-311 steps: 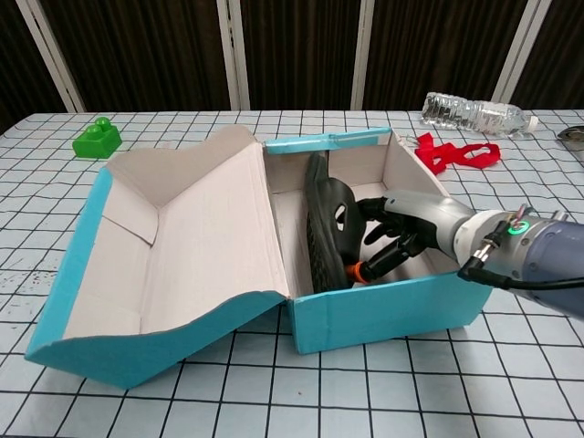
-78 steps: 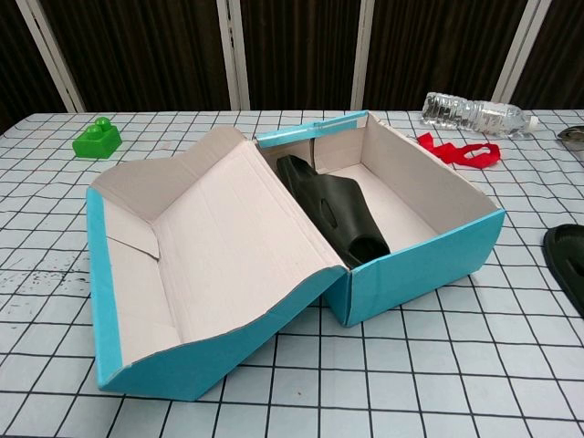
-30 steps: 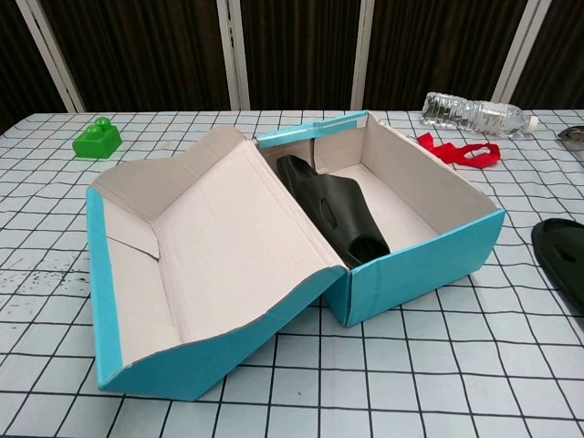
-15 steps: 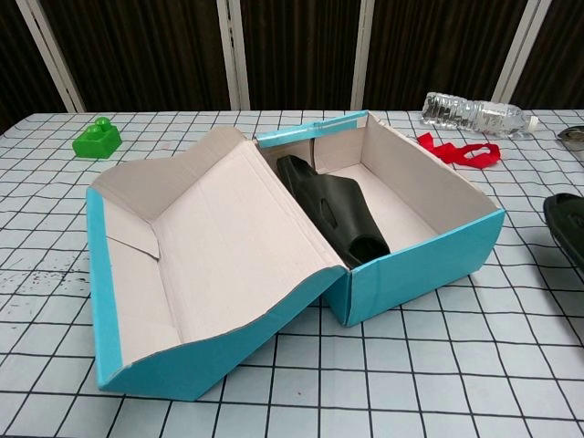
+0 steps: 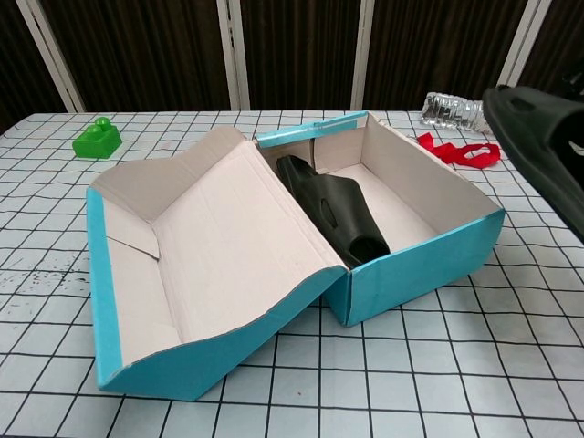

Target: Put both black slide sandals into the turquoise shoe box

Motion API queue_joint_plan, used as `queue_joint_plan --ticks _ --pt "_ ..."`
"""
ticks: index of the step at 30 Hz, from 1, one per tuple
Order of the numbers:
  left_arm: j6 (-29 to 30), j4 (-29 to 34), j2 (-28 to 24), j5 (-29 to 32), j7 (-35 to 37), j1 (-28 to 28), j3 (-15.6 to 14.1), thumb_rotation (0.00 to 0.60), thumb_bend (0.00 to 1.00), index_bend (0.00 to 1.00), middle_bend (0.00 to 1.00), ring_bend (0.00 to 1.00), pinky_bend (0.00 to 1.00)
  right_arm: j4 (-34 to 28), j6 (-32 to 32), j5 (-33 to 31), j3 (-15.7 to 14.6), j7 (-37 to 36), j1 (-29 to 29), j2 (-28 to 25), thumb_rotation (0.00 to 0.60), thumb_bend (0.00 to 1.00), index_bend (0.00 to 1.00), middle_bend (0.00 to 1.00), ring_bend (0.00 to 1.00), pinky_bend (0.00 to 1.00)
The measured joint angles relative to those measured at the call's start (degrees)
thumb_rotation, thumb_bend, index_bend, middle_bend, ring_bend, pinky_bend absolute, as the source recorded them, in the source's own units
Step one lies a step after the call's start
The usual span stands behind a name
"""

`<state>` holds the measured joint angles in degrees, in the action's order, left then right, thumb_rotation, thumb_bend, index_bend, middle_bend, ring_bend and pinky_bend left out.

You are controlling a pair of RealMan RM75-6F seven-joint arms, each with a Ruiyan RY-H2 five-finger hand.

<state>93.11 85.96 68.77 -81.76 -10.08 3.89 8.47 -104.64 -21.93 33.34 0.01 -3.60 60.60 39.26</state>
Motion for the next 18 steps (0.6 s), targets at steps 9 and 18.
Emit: queue_joint_plan --ticks 9,18 --pt "0.26 -0.35 -0.15 -0.71 1.27 0.02 -0.04 0.600 0.26 0.07 0.00 0.00 0.01 -1.56 -8.90 18.09 13.42 -11.80 -9.23 4.07 0.600 0.72 0.44 0.48 0.44 0.24" --pt "0.75 -1.35 0.11 -2.08 3.67 0.18 -0.31 0.600 0.27 0.06 0.00 0.00 0.01 10.32 -25.30 40.03 16.28 -19.19 -14.12 23.13 0.600 0.73 0.44 0.48 0.43 0.24"
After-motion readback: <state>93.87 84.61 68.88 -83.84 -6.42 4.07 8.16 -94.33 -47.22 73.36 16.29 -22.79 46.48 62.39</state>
